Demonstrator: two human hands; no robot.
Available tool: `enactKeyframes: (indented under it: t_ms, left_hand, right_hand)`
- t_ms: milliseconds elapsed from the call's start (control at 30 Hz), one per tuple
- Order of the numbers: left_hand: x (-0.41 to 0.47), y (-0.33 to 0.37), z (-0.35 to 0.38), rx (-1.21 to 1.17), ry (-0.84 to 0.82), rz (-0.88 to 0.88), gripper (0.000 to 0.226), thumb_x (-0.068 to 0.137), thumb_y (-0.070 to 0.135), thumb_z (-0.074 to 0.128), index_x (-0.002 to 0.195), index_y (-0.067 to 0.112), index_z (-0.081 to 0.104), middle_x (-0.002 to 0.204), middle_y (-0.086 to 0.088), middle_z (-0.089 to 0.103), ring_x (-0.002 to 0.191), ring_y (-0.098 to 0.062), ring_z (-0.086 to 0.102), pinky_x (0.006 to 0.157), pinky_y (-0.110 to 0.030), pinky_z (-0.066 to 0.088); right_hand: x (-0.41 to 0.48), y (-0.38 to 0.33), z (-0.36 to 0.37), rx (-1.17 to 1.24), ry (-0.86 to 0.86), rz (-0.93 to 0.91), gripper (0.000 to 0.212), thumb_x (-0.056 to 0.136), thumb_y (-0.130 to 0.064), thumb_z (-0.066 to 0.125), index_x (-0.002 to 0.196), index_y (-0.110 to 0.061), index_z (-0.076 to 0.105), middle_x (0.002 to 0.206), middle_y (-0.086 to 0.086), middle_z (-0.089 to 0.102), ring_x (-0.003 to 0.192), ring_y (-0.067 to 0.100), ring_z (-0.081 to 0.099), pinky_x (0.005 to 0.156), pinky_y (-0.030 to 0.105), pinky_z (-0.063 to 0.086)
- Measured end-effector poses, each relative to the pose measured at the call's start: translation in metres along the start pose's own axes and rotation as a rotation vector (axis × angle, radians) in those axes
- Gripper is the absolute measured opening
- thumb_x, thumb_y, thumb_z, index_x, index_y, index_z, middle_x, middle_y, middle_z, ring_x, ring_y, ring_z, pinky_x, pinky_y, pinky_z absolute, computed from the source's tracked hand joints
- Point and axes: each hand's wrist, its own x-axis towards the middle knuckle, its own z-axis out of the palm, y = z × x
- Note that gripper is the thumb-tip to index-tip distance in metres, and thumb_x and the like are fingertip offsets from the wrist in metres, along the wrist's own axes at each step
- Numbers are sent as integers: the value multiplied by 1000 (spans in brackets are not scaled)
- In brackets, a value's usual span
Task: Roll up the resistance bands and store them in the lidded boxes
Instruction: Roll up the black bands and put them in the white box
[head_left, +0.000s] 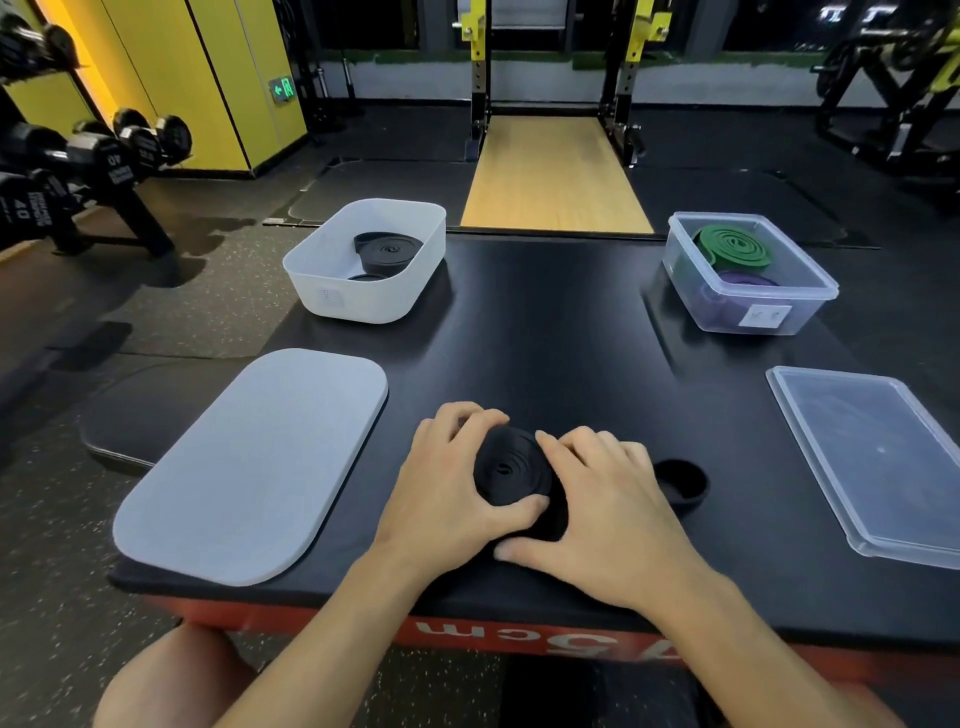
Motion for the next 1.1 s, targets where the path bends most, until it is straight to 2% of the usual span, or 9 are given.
enactKeyframes:
  t_ms: [100, 267, 367, 533, 667, 800, 900, 1000, 1100]
  left_hand:
    - [3, 0, 1, 11, -23, -11, 86, 65, 76, 69, 142, 47, 46, 130, 34, 40, 119, -1, 36, 92, -21, 42]
    - [9, -2, 0, -23, -79, -32, 86, 62, 79, 65, 142, 49, 51, 125, 35, 49, 117, 0, 34, 98, -21, 40]
    - [8, -2, -2, -59, -70, -12, 80, 71, 83, 59, 142, 46, 53, 130, 35, 50, 126, 1, 34, 105, -23, 37]
    - [5, -9, -8, -113, -110, 52, 69, 82, 63, 66, 147, 43, 49, 145, 31, 50, 139, 1, 38, 117, -40, 36]
    - [5, -8, -10, -75, -181, 96, 81, 79, 53, 70, 154, 47, 40, 155, 33, 38, 137, 1, 32, 114, -30, 35]
    - [7, -9, -8, -67, -201, 108, 81, 78, 52, 74, 152, 44, 43, 146, 37, 43, 131, 1, 31, 110, -23, 36]
    - [6, -10, -6, -46, -139, 88, 75, 71, 57, 76, 142, 42, 55, 143, 35, 47, 131, 1, 33, 109, -19, 34]
    - [4, -7, -2, -12, -82, 87, 69, 67, 62, 72, 133, 44, 58, 135, 35, 49, 125, 2, 35, 105, -17, 36]
    - [3, -5, 2, 24, -52, 80, 65, 68, 64, 70, 130, 47, 58, 130, 33, 47, 122, 1, 36, 101, -17, 38]
  right_hand:
    - [3, -12, 8, -37, 69, 102, 116, 54, -107, 37, 139, -29, 53, 116, -14, 52, 107, 13, 48, 99, 35, 39]
    - [14, -14, 11, 1, 110, 92, 92, 57, -99, 42, 114, -28, 60, 98, -15, 47, 89, 11, 45, 83, 32, 42]
    - [14, 2, 5, 93, 57, 16, 99, 61, -96, 51, 134, -30, 56, 108, -19, 48, 98, 8, 45, 91, 31, 45]
    - [24, 36, -17, 199, -139, -86, 104, 72, -71, 77, 158, -34, 33, 134, -33, 45, 120, -7, 32, 102, 20, 35]
    - [31, 53, -20, 308, -289, -136, 100, 83, -49, 82, 161, -43, 19, 138, -32, 38, 136, -12, 23, 116, 21, 28]
    - [32, 55, -16, 384, -337, -84, 105, 82, -50, 82, 159, -52, 11, 152, -20, 34, 143, -2, 28, 123, 32, 29]
    - [25, 55, -18, 265, -190, 3, 109, 70, -68, 81, 159, -46, 20, 140, -28, 41, 134, -2, 39, 113, 30, 40]
    - [14, 56, -20, 93, -101, 39, 82, 76, -77, 67, 147, -43, 47, 114, -29, 42, 117, -2, 41, 94, 26, 44]
    - [2, 50, -13, 130, -24, 59, 41, 98, -49, 59, 136, -35, 64, 103, -21, 46, 102, 0, 47, 87, 24, 44]
